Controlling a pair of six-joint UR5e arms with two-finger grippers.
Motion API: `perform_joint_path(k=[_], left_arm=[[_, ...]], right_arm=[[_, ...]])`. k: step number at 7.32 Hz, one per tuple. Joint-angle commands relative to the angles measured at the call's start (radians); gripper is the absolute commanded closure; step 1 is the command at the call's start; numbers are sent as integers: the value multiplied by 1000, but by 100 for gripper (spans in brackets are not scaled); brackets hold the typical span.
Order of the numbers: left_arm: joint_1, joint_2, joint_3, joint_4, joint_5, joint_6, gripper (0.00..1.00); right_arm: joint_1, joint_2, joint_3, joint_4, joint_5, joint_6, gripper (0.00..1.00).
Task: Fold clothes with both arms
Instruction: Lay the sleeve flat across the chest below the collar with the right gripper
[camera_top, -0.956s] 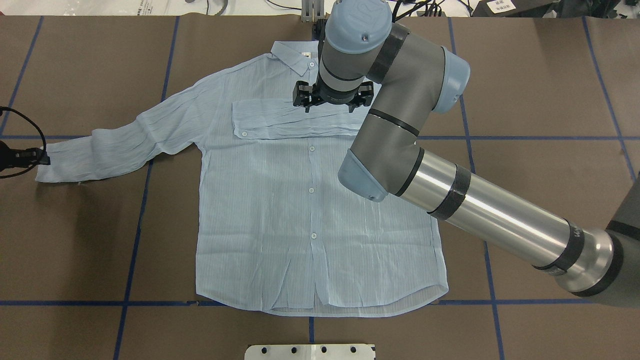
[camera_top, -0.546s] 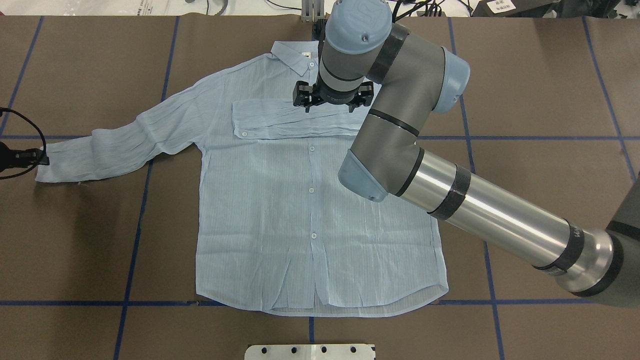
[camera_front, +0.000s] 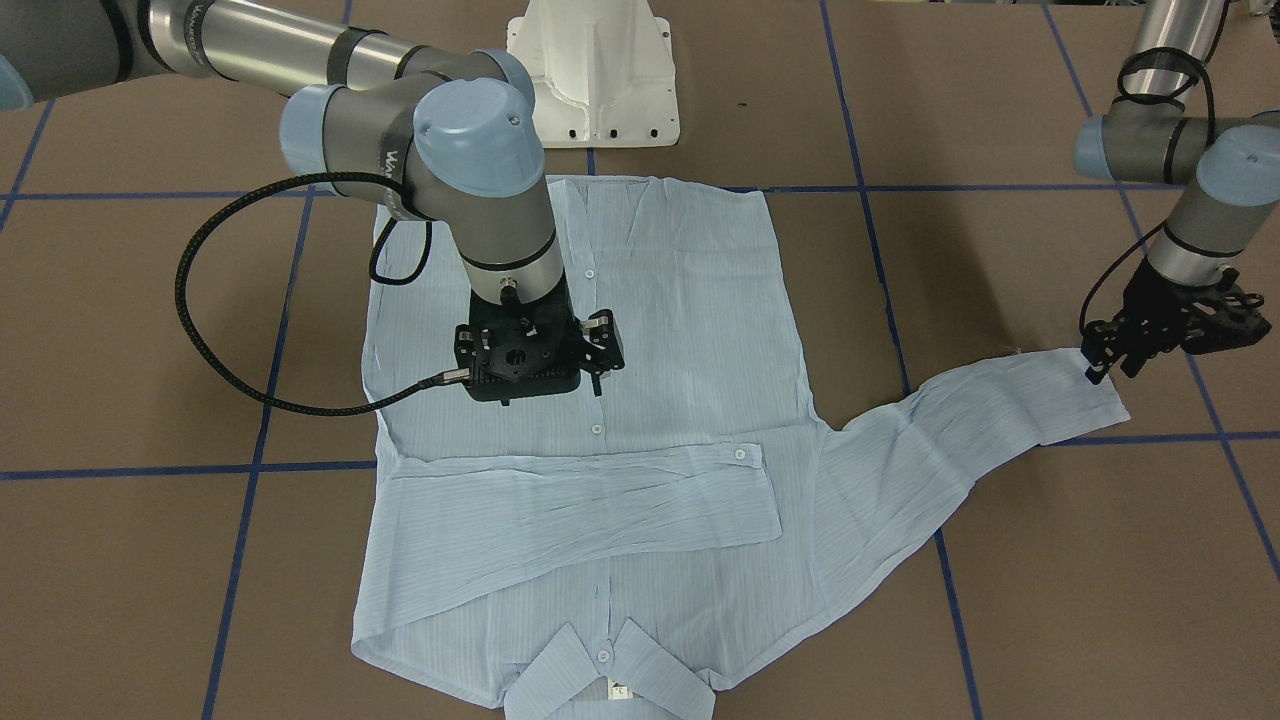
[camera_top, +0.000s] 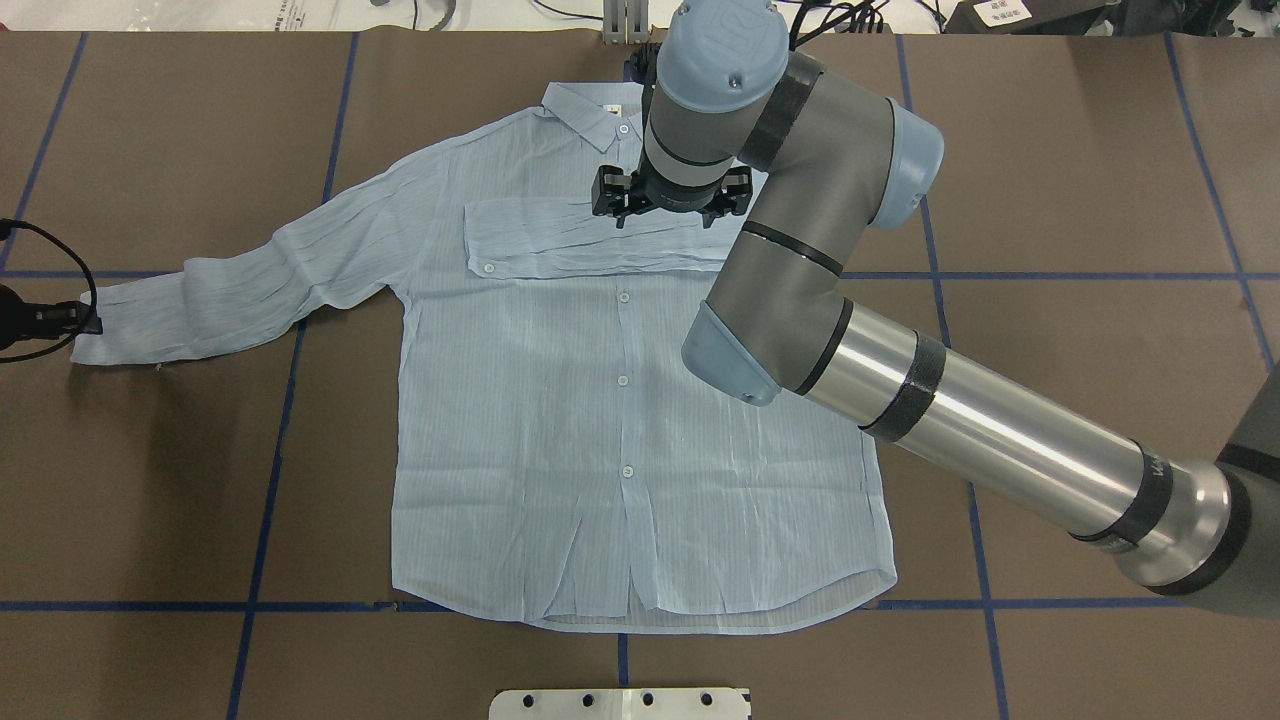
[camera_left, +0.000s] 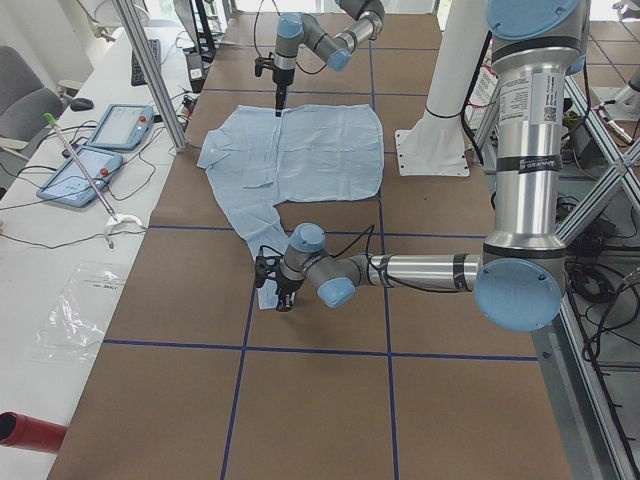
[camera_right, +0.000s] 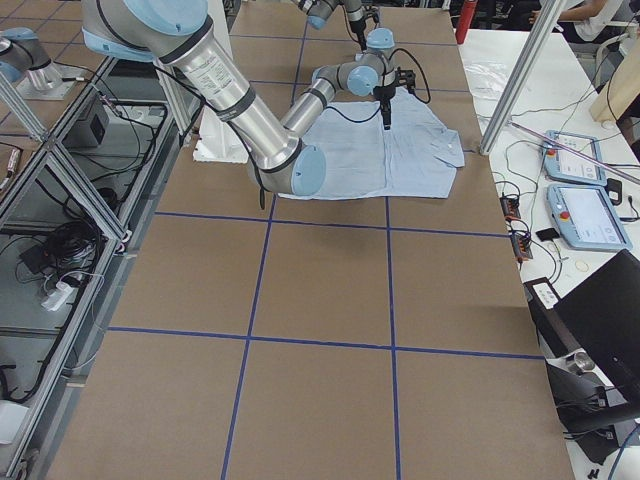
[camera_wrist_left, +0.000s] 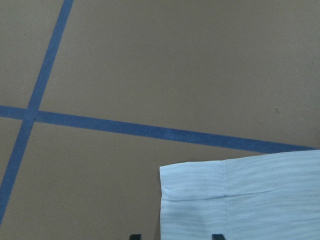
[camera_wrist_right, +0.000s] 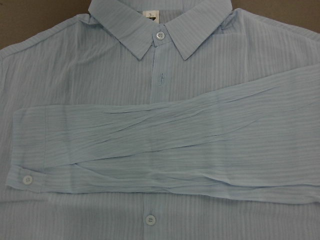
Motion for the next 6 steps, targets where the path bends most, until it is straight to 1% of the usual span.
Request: perform_joint_path(k=[1, 3, 4, 5, 6], left_arm=[[6, 0, 2, 1, 0, 0, 43], [8, 0, 2, 2, 0, 0, 43], [8, 0, 2, 2, 0, 0, 45], [8, 0, 2, 3, 0, 0, 51], [10, 0, 2, 3, 0, 0, 54]], right_arm=[[0, -5, 2, 1, 0, 0, 0], [0, -5, 11, 1, 1, 0, 0], [2, -9, 26, 0, 3, 0, 0], [2, -15, 35, 0, 5, -2, 0], [3, -17, 40, 0, 5, -2, 0]])
